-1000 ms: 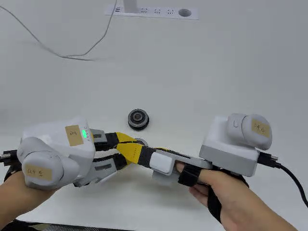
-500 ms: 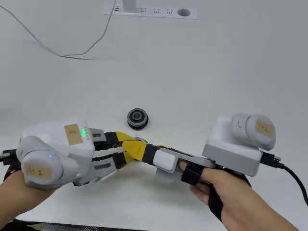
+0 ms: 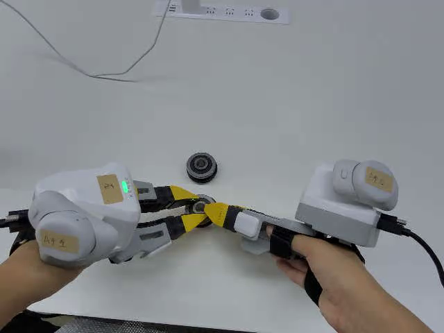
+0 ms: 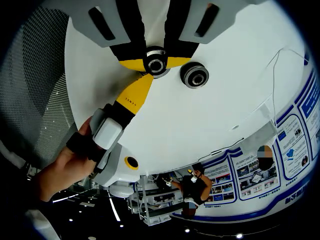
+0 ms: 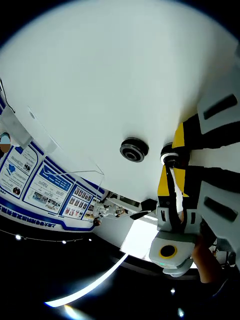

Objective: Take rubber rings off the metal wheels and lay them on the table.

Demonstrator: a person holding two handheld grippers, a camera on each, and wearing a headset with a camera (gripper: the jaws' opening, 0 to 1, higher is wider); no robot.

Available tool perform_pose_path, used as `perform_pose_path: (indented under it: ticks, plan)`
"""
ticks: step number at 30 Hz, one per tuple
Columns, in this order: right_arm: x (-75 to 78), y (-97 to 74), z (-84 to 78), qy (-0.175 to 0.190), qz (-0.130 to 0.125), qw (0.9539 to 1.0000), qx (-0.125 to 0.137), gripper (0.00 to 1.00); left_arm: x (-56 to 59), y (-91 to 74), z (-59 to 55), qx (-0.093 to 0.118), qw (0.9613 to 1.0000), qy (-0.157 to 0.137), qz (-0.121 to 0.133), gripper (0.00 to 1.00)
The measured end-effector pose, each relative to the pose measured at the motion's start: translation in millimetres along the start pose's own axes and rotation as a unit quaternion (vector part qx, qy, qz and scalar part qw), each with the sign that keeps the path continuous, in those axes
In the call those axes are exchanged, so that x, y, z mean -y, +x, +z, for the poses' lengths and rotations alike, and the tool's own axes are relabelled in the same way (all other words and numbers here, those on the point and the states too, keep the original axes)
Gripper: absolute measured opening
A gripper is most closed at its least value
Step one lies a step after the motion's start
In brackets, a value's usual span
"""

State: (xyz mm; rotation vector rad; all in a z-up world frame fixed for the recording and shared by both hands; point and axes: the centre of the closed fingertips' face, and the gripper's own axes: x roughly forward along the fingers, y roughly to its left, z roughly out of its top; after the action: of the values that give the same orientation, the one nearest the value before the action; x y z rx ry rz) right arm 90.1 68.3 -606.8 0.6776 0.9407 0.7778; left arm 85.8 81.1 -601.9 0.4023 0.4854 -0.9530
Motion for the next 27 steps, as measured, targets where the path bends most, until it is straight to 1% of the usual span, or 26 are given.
perform_pose_path:
  ticks: [5,7,11,17,21,23,27]
  plan:
    - [3.1,-0.2,-0.5,0.005,-0.006,1.0000,-0.003,0.10,-0.1,0.1,0.0,0.000,1.0000,-0.001,0.000,0.13]
    - [5.7,-0.5,-0.4,0.005,-0.011,0.9999,-0.004,0.07,-0.1,0.1,0.0,0.001,1.0000,-0.001,0.000,0.13]
    - [6.9,-1.3,1.8,0.006,-0.010,0.9999,-0.005,0.04,0.0,0.0,0.0,0.002,1.0000,-0.002,0.000,0.13]
    - [6.3,-2.5,0.8,0.013,-0.012,0.9998,-0.006,0.03,0.1,0.2,-0.3,0.001,1.0000,0.000,0.000,0.13]
    - [6.5,-2.5,0.9,0.013,-0.018,0.9997,-0.010,0.02,0.2,0.3,-0.3,-0.001,1.0000,0.000,0.000,0.13]
    - [7.0,-2.1,0.7,0.021,-0.022,0.9995,-0.011,0.02,0.1,0.3,-0.4,-0.001,1.0000,0.000,0.000,0.13]
    - [6.5,-2.1,0.5,0.031,-0.021,0.9992,-0.012,0.01,0.0,0.3,-0.4,-0.001,1.0000,0.000,0.000,0.13]
